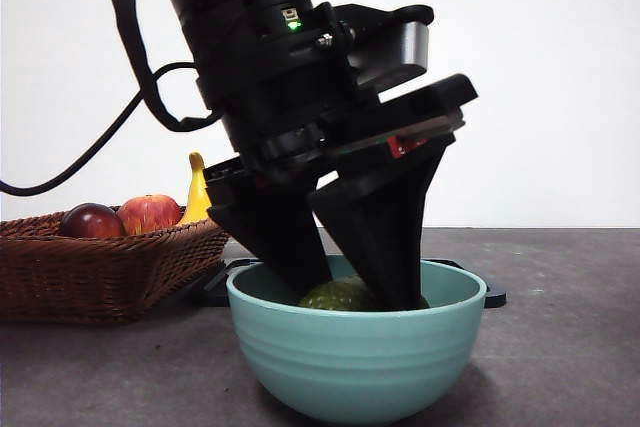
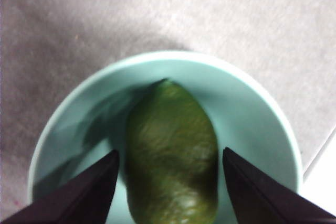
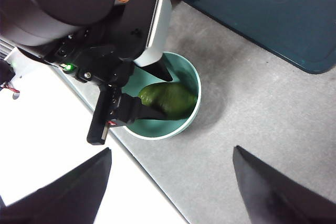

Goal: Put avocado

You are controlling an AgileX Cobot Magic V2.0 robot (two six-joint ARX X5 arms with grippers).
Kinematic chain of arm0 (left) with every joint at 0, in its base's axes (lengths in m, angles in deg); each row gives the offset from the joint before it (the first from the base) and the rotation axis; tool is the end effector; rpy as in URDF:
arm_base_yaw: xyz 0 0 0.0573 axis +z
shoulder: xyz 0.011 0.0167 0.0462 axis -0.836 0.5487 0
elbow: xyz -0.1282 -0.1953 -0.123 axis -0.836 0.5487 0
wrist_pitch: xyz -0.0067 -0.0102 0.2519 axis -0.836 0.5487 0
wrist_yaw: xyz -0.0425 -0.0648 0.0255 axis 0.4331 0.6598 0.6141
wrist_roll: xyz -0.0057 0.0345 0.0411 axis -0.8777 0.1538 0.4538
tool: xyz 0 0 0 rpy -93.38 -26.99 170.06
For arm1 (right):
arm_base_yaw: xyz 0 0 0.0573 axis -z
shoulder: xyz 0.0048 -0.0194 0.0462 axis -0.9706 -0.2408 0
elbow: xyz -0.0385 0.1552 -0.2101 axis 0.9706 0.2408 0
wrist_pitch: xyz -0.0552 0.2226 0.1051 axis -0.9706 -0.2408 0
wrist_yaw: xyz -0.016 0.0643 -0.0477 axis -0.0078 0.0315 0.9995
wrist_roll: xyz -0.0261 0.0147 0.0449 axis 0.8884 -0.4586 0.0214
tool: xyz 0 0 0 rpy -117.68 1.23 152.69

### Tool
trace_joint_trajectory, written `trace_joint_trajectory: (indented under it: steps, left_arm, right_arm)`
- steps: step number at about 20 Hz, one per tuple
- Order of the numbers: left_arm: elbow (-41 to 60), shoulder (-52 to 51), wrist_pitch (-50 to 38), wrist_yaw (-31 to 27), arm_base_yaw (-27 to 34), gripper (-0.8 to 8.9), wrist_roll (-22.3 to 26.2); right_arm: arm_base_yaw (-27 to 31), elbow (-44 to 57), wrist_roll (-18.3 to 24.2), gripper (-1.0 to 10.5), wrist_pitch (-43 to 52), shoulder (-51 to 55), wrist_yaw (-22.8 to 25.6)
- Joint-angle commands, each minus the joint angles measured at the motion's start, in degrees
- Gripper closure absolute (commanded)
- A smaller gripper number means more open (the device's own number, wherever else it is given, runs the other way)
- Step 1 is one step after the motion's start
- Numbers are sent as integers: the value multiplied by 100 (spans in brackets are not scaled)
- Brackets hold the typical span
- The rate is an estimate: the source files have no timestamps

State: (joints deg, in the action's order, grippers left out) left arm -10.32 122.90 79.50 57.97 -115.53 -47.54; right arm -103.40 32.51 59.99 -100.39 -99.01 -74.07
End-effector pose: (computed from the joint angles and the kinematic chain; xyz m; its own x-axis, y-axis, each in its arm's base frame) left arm 0.1659 -0.2771 0.1940 0.1793 -0.3996 -0.8990 0.7994 0.5918 -0.1036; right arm 0.1085 0.0700 0.3243 0.3191 0.6465 -0.6930 -0.6479 0.6825 0.3384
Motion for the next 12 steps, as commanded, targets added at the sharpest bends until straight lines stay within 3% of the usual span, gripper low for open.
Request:
trace_joint_trajectory:
  steps: [1,8,12]
  left_arm:
    - [-103,92,28,-11,-81,489,17]
    - [-391,-752,114,-11,46,489,-94]
    - [-442,-1705,105,-11,527,489,-136]
  right_arm:
    - [-28,-105,-57,576,50,-42,9]
    - [-28,-105,-57,576,50,-44,9]
    - [-28,-105,-57,576,52,-44,9]
